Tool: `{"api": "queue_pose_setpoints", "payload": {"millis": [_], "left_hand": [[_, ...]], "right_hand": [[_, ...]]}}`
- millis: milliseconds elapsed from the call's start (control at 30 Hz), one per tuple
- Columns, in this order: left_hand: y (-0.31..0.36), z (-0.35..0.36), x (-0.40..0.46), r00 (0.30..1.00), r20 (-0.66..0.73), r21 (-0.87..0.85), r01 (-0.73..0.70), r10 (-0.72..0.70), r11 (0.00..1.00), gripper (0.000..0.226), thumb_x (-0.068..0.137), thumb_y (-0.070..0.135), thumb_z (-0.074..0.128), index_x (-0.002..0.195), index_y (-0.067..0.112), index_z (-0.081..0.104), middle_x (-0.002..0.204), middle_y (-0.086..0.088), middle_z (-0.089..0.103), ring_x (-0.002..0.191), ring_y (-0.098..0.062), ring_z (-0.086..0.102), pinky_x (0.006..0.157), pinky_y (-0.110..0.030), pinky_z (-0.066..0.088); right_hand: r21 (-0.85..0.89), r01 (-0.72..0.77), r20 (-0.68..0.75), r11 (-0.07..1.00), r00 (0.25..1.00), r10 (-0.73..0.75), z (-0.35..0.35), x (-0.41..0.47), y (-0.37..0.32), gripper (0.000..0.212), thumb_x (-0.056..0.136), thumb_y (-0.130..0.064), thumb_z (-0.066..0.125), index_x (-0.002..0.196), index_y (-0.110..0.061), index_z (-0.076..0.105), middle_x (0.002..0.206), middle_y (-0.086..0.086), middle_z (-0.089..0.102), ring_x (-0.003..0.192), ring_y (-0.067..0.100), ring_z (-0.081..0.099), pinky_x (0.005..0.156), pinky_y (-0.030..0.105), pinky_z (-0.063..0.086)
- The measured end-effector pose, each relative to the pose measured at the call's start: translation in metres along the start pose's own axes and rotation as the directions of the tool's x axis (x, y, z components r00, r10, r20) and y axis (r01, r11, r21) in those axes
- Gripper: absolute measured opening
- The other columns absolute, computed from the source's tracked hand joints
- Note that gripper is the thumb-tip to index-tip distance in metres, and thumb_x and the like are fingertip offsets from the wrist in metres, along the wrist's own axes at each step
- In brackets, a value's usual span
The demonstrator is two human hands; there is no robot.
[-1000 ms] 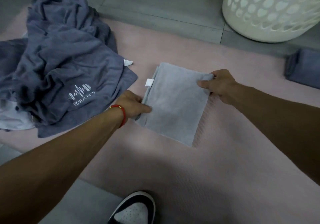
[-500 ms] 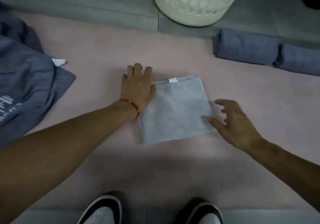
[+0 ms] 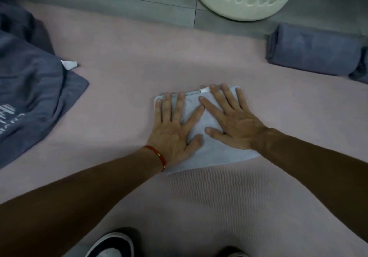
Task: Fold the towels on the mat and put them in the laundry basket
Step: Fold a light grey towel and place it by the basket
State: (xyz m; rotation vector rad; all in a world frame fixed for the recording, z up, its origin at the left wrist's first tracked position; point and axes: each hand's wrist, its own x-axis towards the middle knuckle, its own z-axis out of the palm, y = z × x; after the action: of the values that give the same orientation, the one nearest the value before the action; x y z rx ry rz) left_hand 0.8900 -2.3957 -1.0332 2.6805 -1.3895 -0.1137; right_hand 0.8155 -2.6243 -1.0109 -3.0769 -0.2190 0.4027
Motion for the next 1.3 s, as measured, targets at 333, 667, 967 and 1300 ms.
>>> {"api": "queue_pose_setpoints", "payload": {"millis": [333,667,967,1300], "left_hand": [[0.003,-0.012,0.001,0.994,0.104,0.034,0.025,-0.029,0.999,0.082,0.094,0.07,0.019,0.161,0.026,0.007,0.165,-0.023,-0.005,0.149,-0.051,-0.007,0.118,-0.068,0.001],[0.041,-0.036,-0.041,0.964,0.202,0.07,-0.19,0.173,0.979,0.088,0.077,0.054,0.05,0.148,0.005,0.036,0.157,-0.023,0.029,0.143,-0.046,0.028,0.109,-0.067,0.027],[0.006,-0.068,-0.047,0.988,0.139,-0.159,-0.04,0.062,0.987,0.047,0.076,0.005,0.065,0.123,0.012,0.063,0.109,-0.01,0.068,0.096,-0.033,0.064,0.075,-0.039,0.054],[-0.046,-0.107,-0.042,0.809,0.558,-0.718,0.582,-0.183,0.382,0.017,0.087,0.012,0.067,0.099,0.022,0.075,0.091,-0.006,0.075,0.087,-0.013,0.071,0.078,-0.032,0.059]], "right_hand": [[0.02,0.105,0.071,0.994,0.992,-0.106,-0.031,-0.035,-0.009,0.093,0.093,-0.077,0.028,0.163,-0.02,0.005,0.169,0.016,-0.005,0.155,0.035,-0.009,0.122,0.063,0.003],[-0.083,0.173,0.102,0.981,0.981,-0.164,-0.024,-0.075,-0.01,0.124,0.055,-0.036,0.095,0.153,0.0,0.028,0.156,0.027,0.036,0.143,0.042,0.04,0.11,0.059,0.041],[0.225,0.002,0.055,0.974,0.998,-0.015,-0.061,-0.075,0.004,0.034,0.088,-0.026,0.068,0.122,-0.021,0.066,0.108,0.0,0.073,0.091,0.021,0.07,0.081,0.039,0.058],[0.705,-0.396,0.34,0.588,0.917,0.209,-0.073,-0.071,-0.006,0.018,0.099,-0.022,0.059,0.09,-0.035,0.068,0.084,-0.015,0.068,0.079,0.006,0.064,0.064,0.015,0.046]]}}
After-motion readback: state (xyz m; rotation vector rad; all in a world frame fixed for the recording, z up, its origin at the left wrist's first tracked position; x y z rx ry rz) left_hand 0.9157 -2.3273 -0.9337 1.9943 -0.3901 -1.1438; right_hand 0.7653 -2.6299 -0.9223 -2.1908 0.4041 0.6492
